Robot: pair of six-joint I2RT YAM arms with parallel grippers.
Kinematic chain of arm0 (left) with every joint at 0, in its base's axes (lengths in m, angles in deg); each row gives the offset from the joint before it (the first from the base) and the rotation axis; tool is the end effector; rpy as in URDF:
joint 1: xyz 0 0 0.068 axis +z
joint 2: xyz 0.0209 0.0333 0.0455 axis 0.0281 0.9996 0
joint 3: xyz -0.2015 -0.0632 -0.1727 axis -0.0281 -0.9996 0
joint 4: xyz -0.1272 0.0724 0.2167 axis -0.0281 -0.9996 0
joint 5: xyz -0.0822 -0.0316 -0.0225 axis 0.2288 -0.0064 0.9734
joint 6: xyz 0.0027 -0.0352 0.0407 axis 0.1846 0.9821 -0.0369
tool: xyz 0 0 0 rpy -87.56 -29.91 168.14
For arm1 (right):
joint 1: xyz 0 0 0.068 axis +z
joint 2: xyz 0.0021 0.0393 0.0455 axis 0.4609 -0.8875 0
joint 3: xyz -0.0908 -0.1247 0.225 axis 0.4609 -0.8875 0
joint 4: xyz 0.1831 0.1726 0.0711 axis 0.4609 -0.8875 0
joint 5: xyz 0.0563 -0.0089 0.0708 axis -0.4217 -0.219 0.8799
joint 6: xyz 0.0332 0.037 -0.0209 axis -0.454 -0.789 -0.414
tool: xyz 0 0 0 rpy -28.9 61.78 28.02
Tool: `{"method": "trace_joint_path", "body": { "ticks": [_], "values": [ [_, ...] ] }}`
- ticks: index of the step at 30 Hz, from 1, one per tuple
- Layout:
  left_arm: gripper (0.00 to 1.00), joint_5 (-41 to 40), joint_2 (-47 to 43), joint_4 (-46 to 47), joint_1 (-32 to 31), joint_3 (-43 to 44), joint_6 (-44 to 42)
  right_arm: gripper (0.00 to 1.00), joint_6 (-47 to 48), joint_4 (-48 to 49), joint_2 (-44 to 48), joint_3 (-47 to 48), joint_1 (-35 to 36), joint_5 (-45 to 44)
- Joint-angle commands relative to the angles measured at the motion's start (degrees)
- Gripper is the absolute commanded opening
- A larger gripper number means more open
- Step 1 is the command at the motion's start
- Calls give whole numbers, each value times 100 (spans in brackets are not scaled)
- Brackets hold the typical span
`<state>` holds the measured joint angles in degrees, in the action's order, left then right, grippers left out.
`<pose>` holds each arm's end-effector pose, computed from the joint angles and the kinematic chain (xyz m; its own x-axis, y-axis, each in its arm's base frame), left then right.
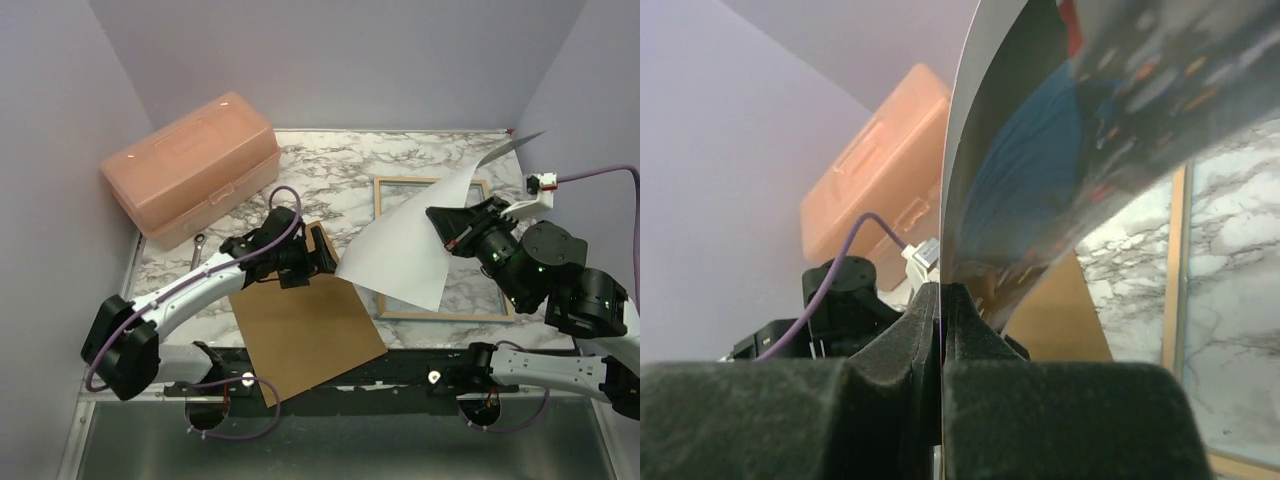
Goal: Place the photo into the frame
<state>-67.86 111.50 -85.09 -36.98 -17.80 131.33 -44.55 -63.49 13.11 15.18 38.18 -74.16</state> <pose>0.1945 -0.1654 0.2450 -0.9207 -0.3253 -0.2155 -0.1084 0.7438 -0.6595 0.0692 0.0922 0.4668 -0.2875 0.5792 -0.7628 -0.2194 0.7355 0.6411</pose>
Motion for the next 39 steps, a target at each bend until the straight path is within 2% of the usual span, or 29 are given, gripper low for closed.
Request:
{"method": "trace_joint_path", "body": {
  "ticks": [1,6,16,24,30,35,39],
  "values": [
    [91,-33,703,318,-391,667,78,1,-196,-523,-196,154,-5,-186],
    [90,96,1212,339,-605,980,52,1,-43,-773,-637,363,0,299],
    [90,-305,1121,-288,-449,1013,-336,1,558,-665,-1700,660,-7,2004],
    [90,-1014,-31,-1184,-185,571,-476,1,563,281,-2103,253,-243,3270],
    [90,-1119,-936,-1678,-37,107,-537,1,667,1070,-3170,201,-892,5151],
    [90,-1133,-1313,-1805,57,-147,-568,0,794,1398,-4163,647,-1231,6214],
    [90,-1008,-1265,-1718,181,-159,-646,0,723,1630,-4419,788,-1524,6650]
  ]
}}
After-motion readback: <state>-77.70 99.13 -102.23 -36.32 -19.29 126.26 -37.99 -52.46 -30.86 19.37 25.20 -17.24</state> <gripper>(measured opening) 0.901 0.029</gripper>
